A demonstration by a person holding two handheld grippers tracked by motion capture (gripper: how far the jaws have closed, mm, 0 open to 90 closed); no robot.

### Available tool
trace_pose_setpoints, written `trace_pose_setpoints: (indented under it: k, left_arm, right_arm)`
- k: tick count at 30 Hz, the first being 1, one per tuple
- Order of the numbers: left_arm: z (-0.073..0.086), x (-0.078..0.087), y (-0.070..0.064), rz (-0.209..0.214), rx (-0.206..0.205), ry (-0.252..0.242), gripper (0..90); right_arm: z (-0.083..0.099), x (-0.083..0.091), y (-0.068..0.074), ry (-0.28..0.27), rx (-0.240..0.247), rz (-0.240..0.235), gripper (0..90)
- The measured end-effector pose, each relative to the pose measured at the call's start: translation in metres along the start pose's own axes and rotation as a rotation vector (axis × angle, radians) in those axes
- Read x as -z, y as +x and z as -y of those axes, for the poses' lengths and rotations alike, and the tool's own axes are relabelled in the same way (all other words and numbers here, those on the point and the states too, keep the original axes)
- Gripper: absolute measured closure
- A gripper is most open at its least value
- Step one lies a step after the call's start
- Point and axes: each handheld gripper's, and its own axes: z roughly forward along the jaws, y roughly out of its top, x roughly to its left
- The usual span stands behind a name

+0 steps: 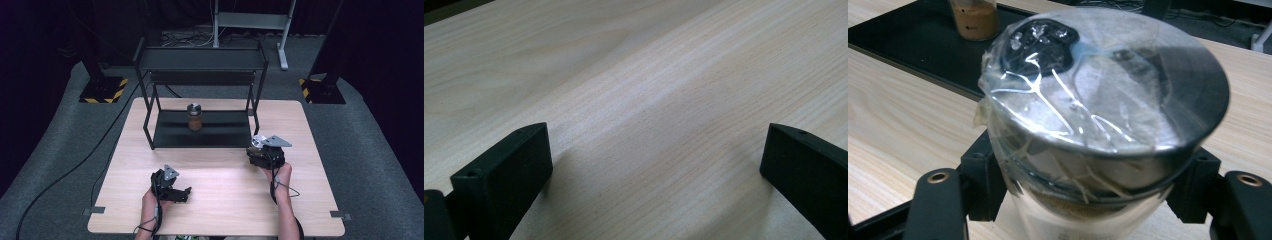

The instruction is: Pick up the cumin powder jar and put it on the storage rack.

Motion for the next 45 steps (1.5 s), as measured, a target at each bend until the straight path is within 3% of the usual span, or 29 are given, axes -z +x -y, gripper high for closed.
trace_pose_setpoints:
  k: [45]
  left_arm:
    - [0.0, 0.0, 0.0, 0.0, -0.001, 0.001, 0.0]
  right_arm:
    - [-0.025, -0.028, 0.008, -0.006, 0.021, -0.038, 30.2]
